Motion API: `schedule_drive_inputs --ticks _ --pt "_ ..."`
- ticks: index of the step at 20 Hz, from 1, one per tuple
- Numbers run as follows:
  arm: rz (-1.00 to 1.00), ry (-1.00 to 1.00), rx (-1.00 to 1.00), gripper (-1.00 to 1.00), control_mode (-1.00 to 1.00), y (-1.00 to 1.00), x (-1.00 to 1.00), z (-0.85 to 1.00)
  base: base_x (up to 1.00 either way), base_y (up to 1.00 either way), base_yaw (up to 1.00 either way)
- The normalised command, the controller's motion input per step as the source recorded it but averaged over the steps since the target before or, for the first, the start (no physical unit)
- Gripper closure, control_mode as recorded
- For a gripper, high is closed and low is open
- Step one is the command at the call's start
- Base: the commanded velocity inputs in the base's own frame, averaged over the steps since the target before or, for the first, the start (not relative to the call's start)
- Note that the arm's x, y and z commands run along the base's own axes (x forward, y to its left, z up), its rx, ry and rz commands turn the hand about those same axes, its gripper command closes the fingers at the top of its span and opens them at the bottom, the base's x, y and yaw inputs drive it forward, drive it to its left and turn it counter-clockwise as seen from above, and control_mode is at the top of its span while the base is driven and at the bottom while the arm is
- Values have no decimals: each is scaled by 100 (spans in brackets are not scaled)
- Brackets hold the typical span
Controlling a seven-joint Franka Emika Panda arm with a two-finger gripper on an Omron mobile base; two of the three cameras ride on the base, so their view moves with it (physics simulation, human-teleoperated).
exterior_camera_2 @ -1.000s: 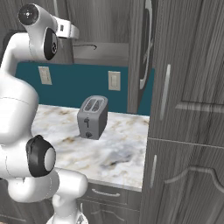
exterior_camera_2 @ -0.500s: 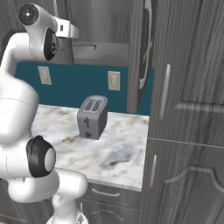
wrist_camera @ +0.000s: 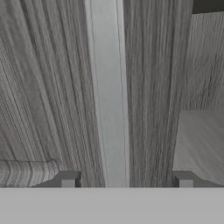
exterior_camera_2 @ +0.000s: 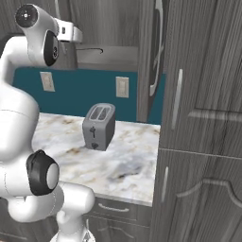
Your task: Open the cabinet and move the ladle to the pot. Then close the cabinet.
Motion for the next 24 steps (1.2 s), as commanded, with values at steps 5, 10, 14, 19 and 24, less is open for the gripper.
schedule_drive_inputs --ticks 5,10,14,19,24 --pt "0 0 0 100 -100 100 -76 0 0 0 0" --pt "0 0 0 100 -100 100 -99 8 0 0 0" --pt "0 0 0 100 -100 100 -100 13 0 0 0" --pt "0 2 0 100 -100 100 -100 14 0 0 0" --pt "0 5 0 100 -100 100 -98 12 0 0 0"
